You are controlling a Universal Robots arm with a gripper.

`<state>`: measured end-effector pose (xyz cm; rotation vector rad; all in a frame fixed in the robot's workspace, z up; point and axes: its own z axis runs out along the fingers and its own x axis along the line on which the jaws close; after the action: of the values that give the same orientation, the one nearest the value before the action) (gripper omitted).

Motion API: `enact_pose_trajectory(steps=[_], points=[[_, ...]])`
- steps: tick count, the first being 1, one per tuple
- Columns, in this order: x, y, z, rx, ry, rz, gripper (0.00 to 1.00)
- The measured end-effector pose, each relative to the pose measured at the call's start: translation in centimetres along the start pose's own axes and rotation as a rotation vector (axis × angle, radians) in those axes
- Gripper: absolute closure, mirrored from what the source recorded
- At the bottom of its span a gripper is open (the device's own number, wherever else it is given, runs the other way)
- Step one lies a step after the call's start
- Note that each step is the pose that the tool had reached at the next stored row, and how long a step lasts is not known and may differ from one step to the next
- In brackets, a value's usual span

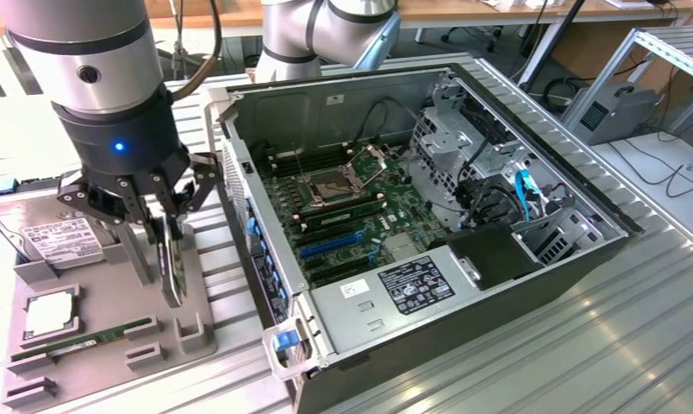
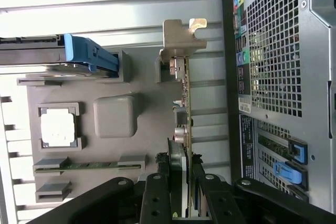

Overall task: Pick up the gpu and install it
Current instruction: 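Pick up the gpu and move the gpu toward the slot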

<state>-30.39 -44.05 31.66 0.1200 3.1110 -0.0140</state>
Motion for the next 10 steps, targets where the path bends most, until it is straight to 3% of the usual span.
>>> enact_pose_trajectory(steps=[10], points=[[-0.03, 0.0, -0.67, 0.0, 0.0, 0.0, 0.73]])
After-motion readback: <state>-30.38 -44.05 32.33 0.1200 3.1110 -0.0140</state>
